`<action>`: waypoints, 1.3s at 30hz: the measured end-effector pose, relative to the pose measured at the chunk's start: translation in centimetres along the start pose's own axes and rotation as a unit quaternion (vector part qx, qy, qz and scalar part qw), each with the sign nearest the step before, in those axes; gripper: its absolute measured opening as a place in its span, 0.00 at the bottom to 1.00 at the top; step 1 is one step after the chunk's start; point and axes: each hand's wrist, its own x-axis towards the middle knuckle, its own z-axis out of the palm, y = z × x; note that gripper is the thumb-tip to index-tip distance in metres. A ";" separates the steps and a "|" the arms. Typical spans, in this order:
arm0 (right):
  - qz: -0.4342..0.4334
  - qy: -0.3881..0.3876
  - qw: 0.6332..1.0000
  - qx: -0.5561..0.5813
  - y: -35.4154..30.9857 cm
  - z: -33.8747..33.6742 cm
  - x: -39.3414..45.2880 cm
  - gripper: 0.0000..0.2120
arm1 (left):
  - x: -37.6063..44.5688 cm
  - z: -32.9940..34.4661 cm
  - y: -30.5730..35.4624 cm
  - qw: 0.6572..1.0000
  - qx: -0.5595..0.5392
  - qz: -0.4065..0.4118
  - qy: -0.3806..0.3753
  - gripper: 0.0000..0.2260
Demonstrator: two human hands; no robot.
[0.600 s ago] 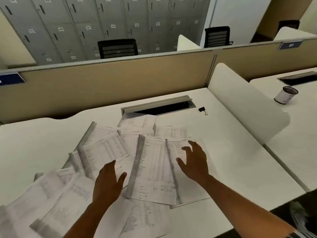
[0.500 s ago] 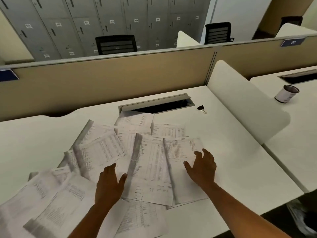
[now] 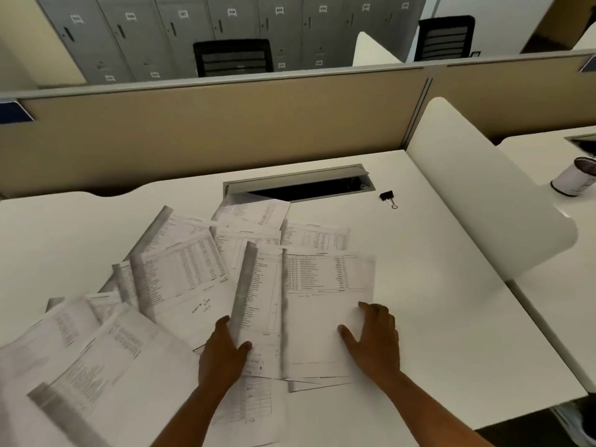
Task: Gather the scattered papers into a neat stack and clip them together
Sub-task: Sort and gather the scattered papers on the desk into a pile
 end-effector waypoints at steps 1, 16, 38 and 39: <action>0.015 0.010 1.000 0.013 0.1 0.0 0.0 0.32 | -0.2 0.0 0.1 1.000 -0.015 -0.003 -0.005 0.32; -0.058 -0.038 0.998 0.004 0.5 1.1 -1.3 0.37 | -2.5 0.8 1.4 0.993 -0.097 -0.008 -0.061 0.16; -0.082 -0.056 0.995 0.007 -0.4 1.2 -2.6 0.35 | -4.6 2.9 4.5 0.932 -0.320 -0.107 -0.131 0.15; -0.078 -0.042 0.996 0.011 -0.4 1.0 -2.5 0.34 | -4.6 3.1 4.4 0.958 -0.257 -0.074 -0.104 0.15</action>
